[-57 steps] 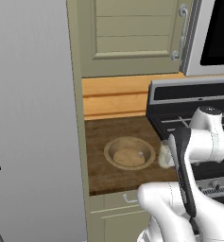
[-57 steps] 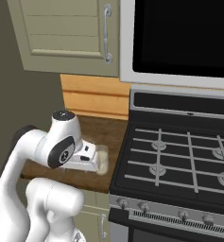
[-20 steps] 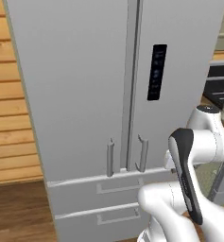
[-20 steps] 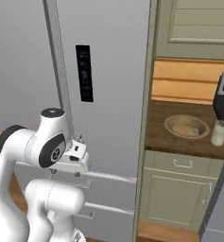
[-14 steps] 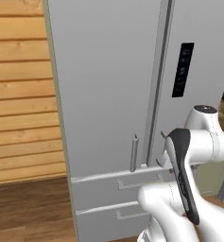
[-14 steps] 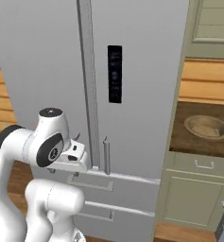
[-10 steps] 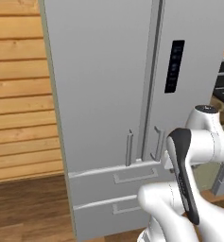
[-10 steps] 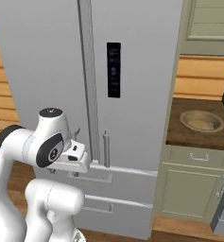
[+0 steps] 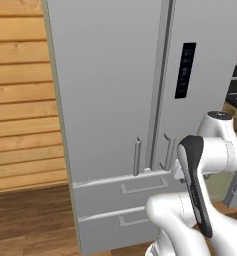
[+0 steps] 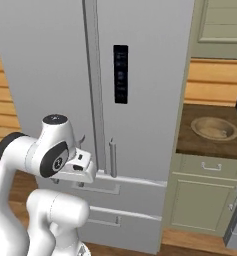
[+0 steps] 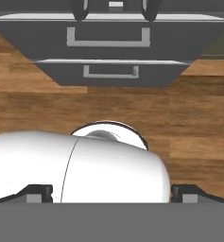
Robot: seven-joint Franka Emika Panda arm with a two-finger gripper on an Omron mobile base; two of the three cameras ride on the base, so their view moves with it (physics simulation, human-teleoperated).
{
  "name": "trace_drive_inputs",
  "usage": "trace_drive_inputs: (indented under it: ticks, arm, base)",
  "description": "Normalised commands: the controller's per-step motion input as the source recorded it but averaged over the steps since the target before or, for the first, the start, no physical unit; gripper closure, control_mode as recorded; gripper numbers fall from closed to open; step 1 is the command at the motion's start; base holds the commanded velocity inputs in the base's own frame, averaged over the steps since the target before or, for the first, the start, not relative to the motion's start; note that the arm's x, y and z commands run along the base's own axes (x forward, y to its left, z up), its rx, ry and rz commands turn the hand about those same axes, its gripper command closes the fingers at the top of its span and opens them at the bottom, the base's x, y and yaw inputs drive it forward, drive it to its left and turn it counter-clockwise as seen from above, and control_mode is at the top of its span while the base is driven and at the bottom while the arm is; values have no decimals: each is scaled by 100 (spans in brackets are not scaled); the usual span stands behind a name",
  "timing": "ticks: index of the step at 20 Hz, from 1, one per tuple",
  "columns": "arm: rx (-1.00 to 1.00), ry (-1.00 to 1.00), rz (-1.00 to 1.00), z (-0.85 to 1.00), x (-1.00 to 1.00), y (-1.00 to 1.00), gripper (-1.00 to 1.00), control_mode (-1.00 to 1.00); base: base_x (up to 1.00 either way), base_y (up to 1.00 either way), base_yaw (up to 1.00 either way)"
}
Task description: Grab a lemon wedge from the fridge and one ice cube from the ice bowl, and put them in the glass of lemonade.
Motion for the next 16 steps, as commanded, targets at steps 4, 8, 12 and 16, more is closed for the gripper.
trace_drive_inputs:
  ticks: [4,8,12,16]
  arm:
    - [0,0,0,0,0,0,-100,100]
    - [0,0,0,0,0,0,-100,100]
    - [0,-6,0,-4,16,0,-100,-100]
    - [0,-16,1,-24,95,-4,-100,-100]
  base:
    - [-16,0,6]
    - [0,0,0]
    - [0,0,0]
    - [0,0,0]
